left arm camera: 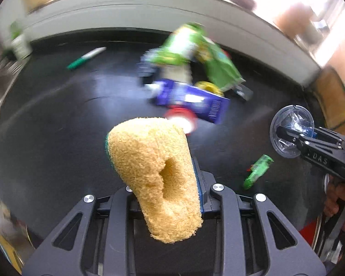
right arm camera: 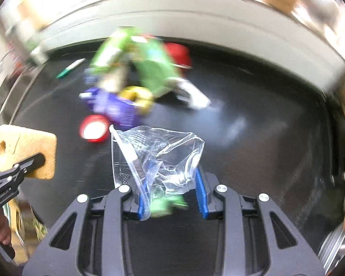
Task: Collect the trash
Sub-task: 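Carry sponge and cup to the black bin and release both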
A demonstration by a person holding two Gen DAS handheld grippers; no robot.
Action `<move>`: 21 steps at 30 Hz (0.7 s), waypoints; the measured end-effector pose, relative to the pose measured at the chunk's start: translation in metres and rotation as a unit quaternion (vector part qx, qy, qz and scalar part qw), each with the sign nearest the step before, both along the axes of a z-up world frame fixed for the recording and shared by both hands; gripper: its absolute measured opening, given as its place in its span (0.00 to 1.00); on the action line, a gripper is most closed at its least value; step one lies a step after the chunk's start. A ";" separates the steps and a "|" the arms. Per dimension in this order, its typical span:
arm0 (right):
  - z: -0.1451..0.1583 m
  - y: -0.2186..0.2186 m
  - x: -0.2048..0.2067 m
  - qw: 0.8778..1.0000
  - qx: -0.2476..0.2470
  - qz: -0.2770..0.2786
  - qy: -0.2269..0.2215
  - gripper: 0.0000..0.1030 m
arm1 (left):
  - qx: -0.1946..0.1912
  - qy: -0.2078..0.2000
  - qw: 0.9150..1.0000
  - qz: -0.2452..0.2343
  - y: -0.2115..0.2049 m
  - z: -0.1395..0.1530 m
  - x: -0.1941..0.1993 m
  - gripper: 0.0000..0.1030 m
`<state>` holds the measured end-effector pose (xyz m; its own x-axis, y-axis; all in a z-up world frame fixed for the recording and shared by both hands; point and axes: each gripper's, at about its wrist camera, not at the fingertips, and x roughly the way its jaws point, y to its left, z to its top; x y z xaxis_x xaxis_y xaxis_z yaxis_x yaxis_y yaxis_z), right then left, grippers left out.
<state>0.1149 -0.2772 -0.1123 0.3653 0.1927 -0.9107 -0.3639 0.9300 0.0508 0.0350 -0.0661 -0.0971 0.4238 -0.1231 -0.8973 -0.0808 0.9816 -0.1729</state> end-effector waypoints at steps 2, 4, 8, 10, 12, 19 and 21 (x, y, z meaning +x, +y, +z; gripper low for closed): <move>0.006 0.049 -0.011 0.999 0.008 0.049 -0.003 0.33 | 0.011 -0.006 0.999 0.041 0.041 0.007 -0.020 0.26; 0.012 0.102 -0.025 0.995 0.017 0.101 -0.005 0.33 | 0.024 -0.014 0.996 0.085 0.085 0.014 -0.056 0.26; 0.012 0.220 -0.072 0.974 0.050 0.220 0.010 0.33 | 0.052 -0.015 0.982 0.178 0.163 0.013 -0.129 0.26; 0.006 0.283 -0.104 0.956 0.063 0.285 0.028 0.34 | 0.059 -0.007 0.973 0.224 0.199 0.008 -0.166 0.26; -0.001 0.335 -0.135 0.938 0.074 0.336 0.046 0.34 | 0.058 0.003 0.959 0.278 0.237 -0.002 -0.209 0.26; -0.053 0.485 -0.243 0.867 0.083 0.482 0.100 0.34 | 0.053 0.031 0.910 0.410 0.334 -0.063 -0.329 0.26; -0.082 0.518 -0.262 0.856 0.076 0.497 0.122 0.34 | 0.047 0.032 0.900 0.433 0.359 -0.089 -0.356 0.26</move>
